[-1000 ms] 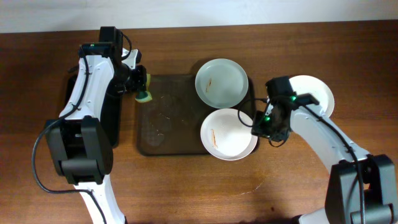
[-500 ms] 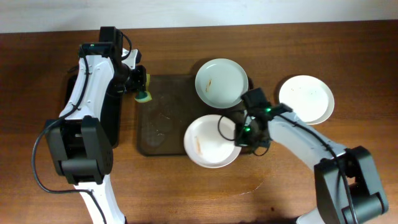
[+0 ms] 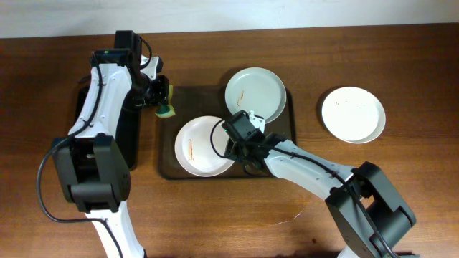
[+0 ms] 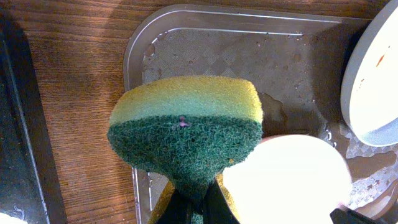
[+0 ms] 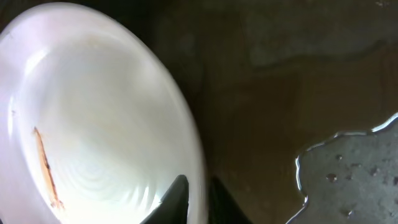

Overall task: Clean dirty plates on tray and stack at the side
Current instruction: 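Grip the bottom-right plate with the right gripper, then scrub the held plate with the sponge in the left gripper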

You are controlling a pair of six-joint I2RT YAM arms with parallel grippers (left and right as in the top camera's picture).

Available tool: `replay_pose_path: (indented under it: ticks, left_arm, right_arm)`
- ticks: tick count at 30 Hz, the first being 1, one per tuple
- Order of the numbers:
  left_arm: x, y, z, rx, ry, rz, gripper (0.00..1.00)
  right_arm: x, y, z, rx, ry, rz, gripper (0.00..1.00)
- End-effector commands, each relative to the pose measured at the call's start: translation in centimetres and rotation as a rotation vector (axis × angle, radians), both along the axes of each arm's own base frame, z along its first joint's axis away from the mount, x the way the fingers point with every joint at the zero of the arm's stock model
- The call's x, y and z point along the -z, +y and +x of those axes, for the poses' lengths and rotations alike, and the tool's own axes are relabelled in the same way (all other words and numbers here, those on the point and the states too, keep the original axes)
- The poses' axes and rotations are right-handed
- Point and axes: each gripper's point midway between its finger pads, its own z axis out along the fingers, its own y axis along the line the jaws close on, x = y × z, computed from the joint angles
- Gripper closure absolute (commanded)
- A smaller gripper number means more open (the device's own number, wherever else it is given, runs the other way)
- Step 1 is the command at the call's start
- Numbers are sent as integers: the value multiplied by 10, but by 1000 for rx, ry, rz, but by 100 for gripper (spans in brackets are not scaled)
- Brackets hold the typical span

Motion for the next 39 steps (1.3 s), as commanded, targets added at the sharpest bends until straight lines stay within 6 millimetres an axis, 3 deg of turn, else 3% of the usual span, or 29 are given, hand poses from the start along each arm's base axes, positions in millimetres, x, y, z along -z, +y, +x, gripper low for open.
replay_pose_path:
  ticks: [1, 4, 9, 13, 14, 17, 23, 26, 31, 33, 39]
  left_arm:
    - [-4, 2, 4, 13, -21, 8, 99]
    - [-4, 2, 4, 13, -20, 8, 99]
    - [-3, 2, -1, 17, 0, 9, 100]
    - [-2, 0, -11, 73, 24, 11, 99]
    - [-2, 0, -14, 84, 33, 12, 99]
    - [-1, -2, -21, 114, 57, 3, 99]
    - [-4, -17, -37, 170, 102, -61, 99]
    - [-1, -35, -32, 217, 69, -34, 100]
    - [22, -50, -34, 268, 56, 103, 100]
    - [41, -40, -41, 210, 89, 214, 100]
    - [96, -33, -72, 209, 156, 239, 100]
  right_arm:
    - [-7, -1, 13, 11, -39, 11, 56]
    - [5, -2, 18, -50, 17, 74, 54]
    - [27, 6, 24, -170, 103, 254, 69]
    - [25, 12, 26, -200, 84, 270, 70]
    - [25, 12, 26, -199, 84, 270, 73]
    - [30, 11, 25, -165, 110, 271, 96]
    - [34, 3, 29, -54, 131, 259, 96]
    - [34, 3, 29, -53, 131, 259, 96]
    - [35, 2, 27, -53, 137, 256, 96]
    - [35, 2, 27, -52, 137, 255, 96]
    - [35, 2, 27, -53, 137, 255, 96]
